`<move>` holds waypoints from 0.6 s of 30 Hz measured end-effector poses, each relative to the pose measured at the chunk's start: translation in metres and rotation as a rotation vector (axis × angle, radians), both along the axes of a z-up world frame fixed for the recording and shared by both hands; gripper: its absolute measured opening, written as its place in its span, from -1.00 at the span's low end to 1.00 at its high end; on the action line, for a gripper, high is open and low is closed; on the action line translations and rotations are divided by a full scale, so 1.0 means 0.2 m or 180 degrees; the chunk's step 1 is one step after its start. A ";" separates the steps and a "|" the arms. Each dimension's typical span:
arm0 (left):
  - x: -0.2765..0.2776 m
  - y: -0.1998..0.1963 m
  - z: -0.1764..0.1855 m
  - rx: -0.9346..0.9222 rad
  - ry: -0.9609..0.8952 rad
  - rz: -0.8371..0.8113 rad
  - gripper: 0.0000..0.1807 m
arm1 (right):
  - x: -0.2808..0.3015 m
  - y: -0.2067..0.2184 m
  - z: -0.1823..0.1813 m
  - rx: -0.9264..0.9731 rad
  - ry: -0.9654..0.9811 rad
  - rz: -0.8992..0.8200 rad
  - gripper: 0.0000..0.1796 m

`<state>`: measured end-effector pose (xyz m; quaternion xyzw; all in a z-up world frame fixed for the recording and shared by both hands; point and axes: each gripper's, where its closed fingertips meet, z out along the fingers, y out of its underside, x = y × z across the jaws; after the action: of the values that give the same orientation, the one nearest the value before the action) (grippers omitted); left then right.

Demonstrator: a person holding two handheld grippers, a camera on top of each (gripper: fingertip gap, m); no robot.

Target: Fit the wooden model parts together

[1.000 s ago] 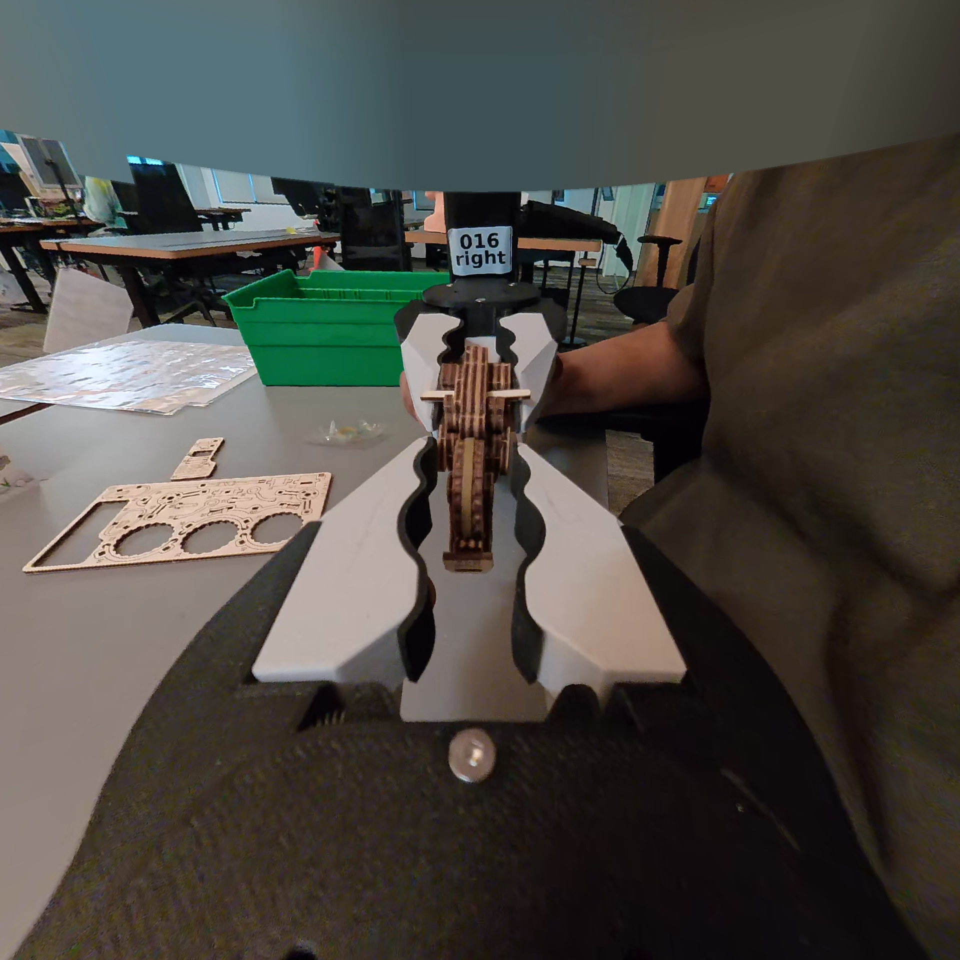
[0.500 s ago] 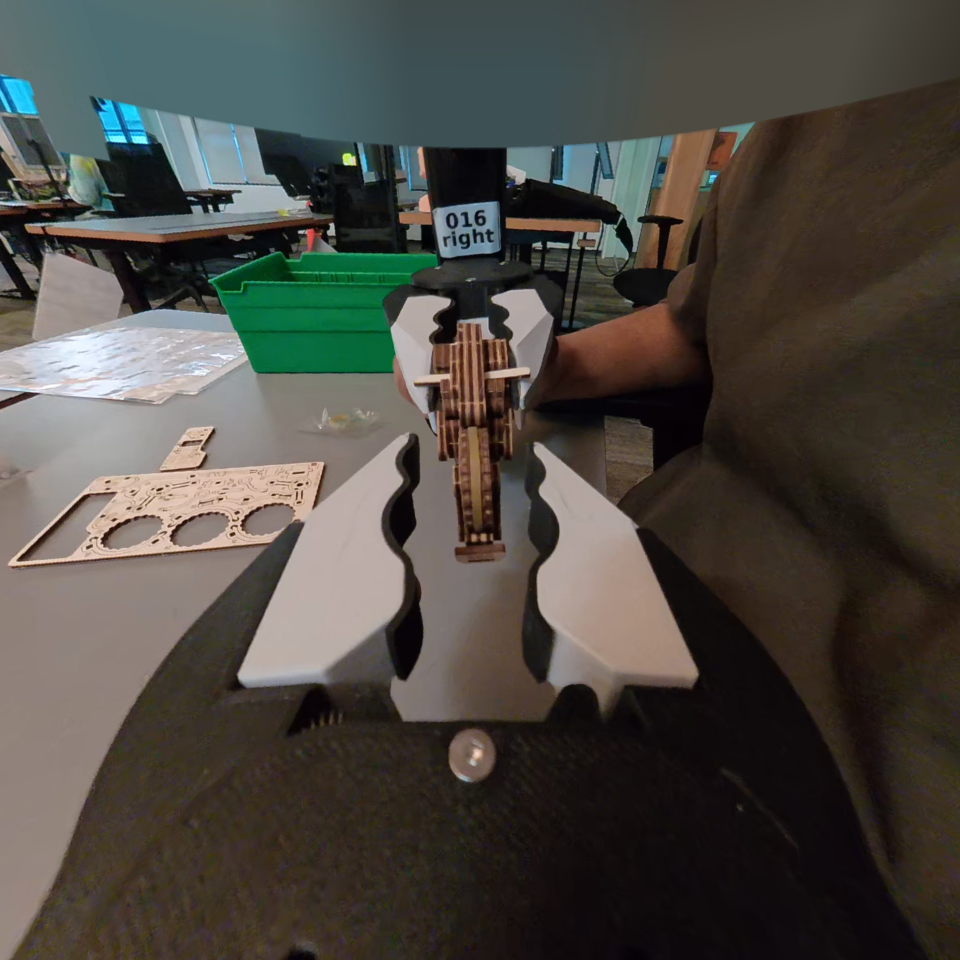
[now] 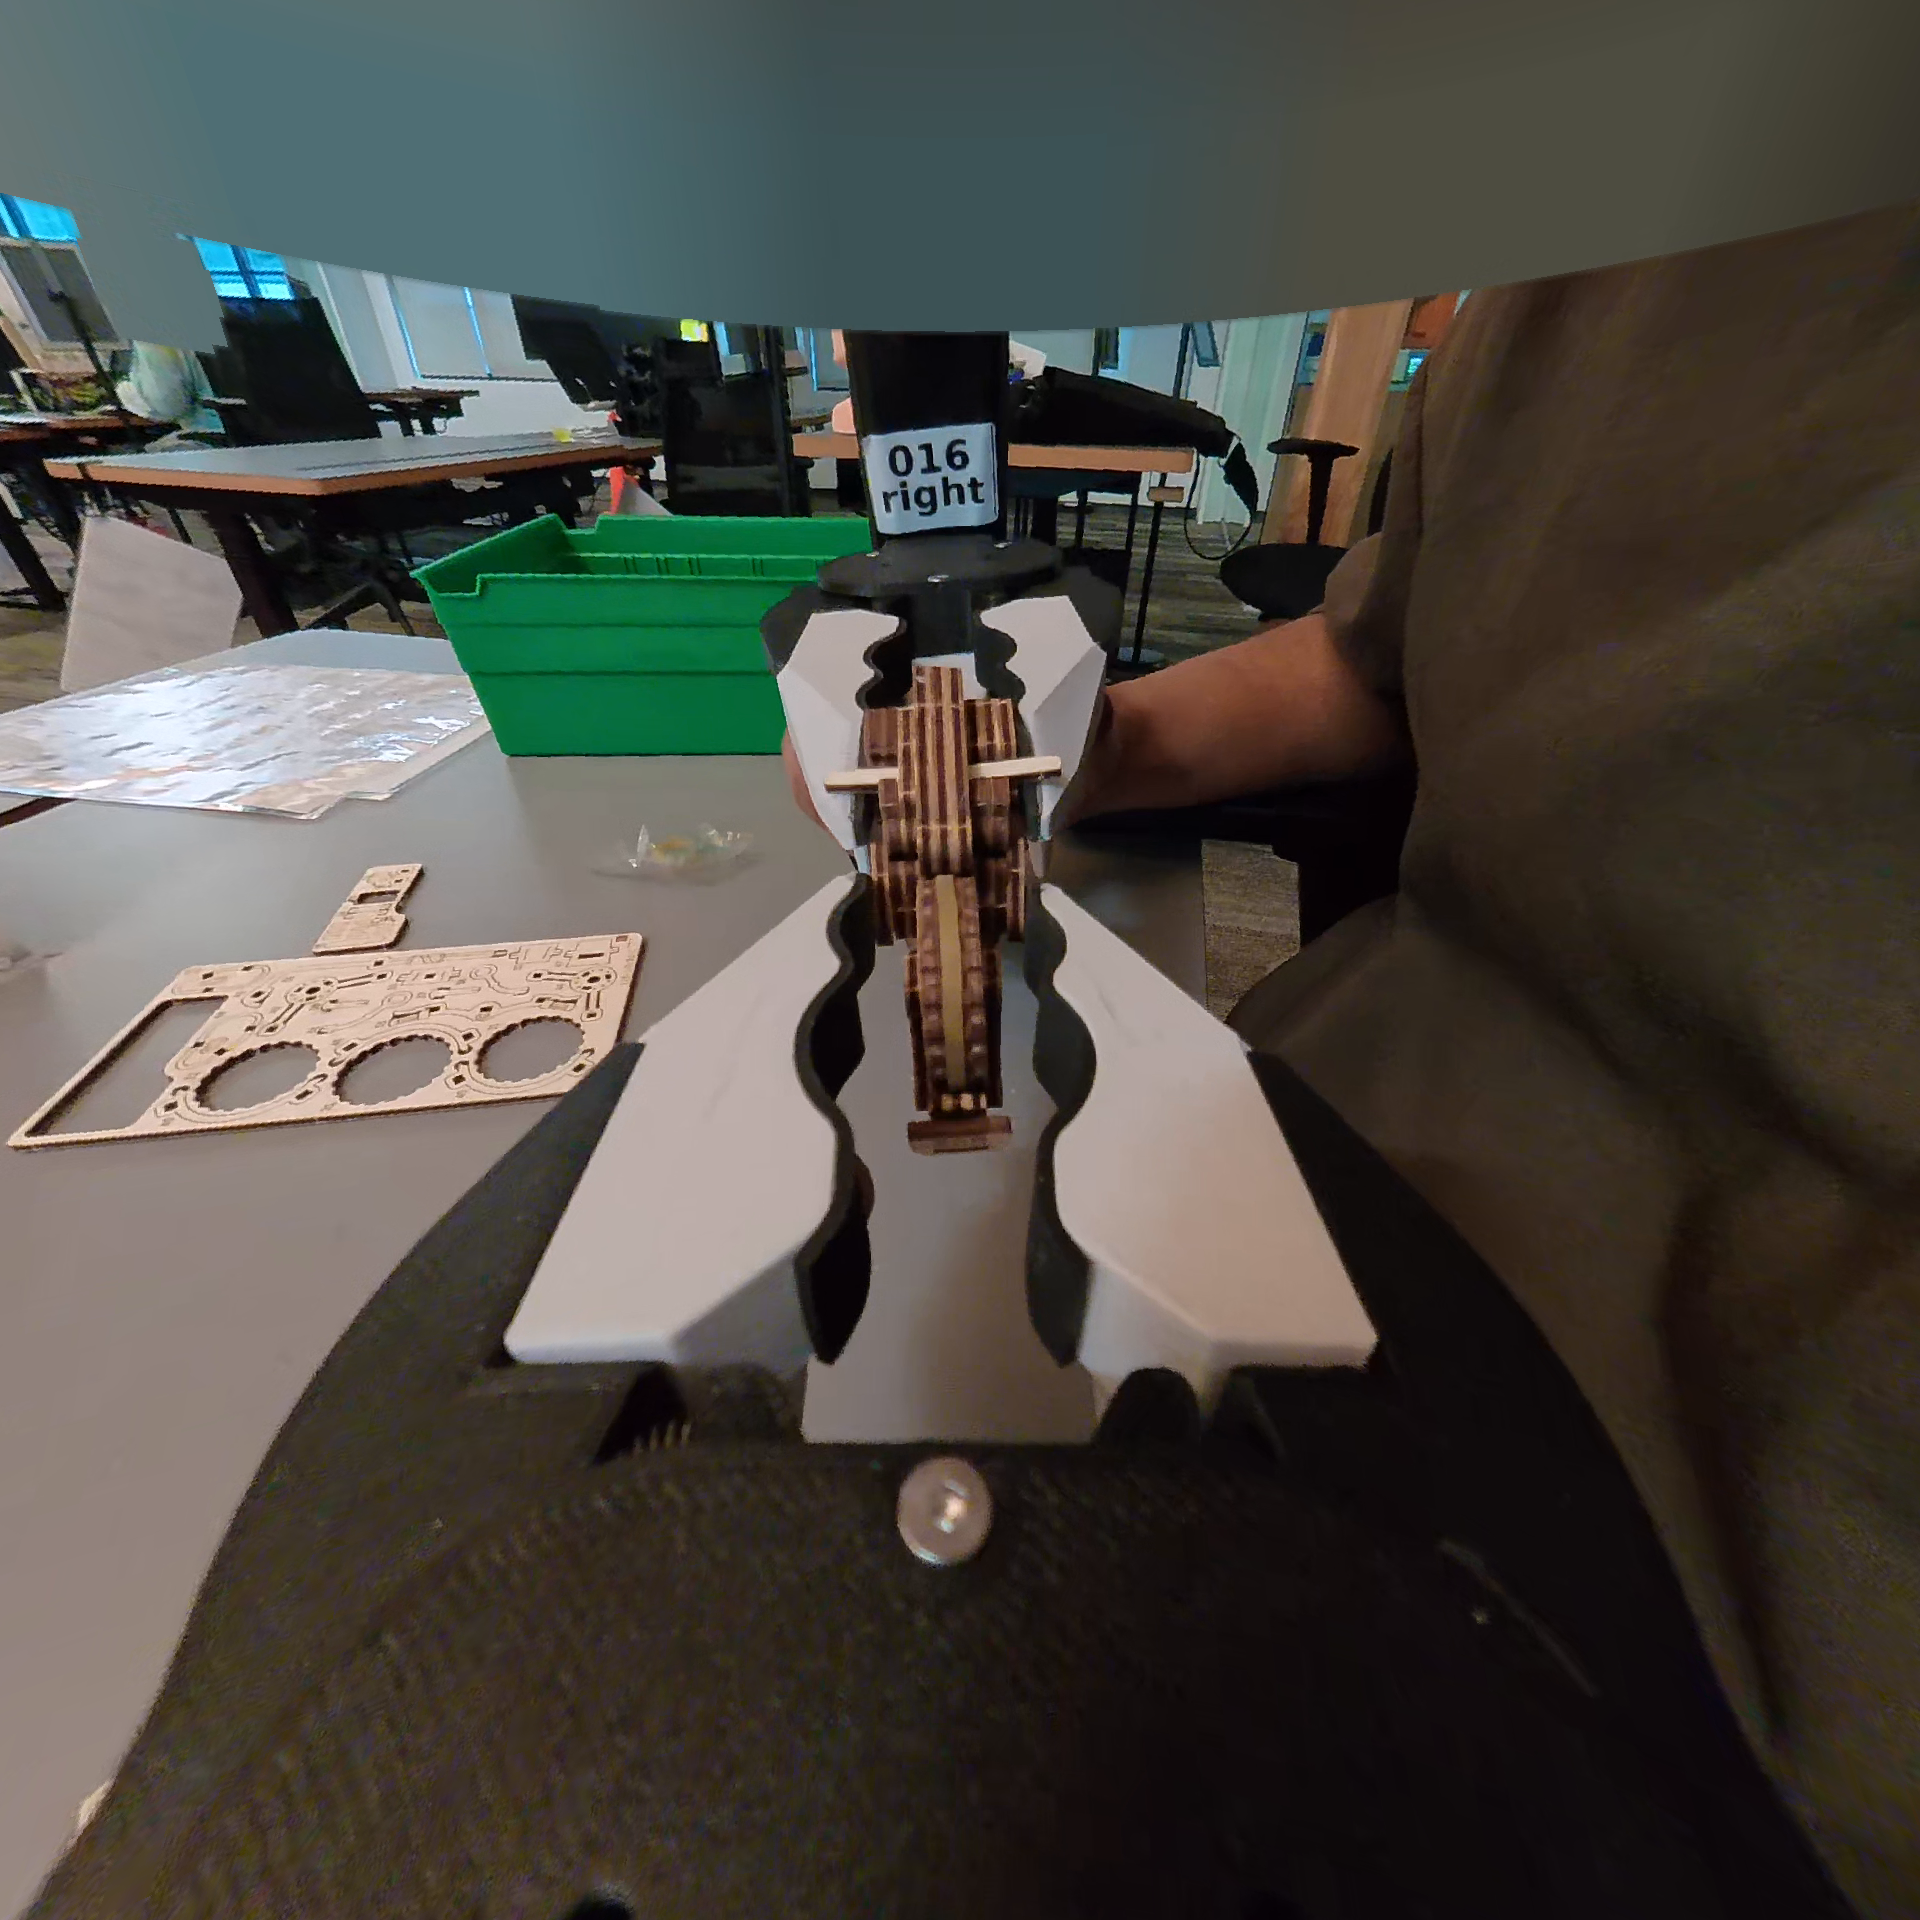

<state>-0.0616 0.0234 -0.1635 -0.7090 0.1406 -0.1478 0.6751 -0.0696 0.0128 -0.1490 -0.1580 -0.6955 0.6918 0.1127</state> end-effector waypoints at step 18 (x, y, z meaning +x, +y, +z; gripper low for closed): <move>-0.04 -0.01 0.02 0.0020 -0.0040 0.0062 -0.72 | -0.02 0.05 0.02 -0.0115 -0.0092 -0.0026 -0.68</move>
<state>-0.0697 0.0223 -0.1602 -0.7072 0.1298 -0.1452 0.6797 -0.0730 0.0224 -0.1451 -0.1729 -0.6838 0.7014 0.1026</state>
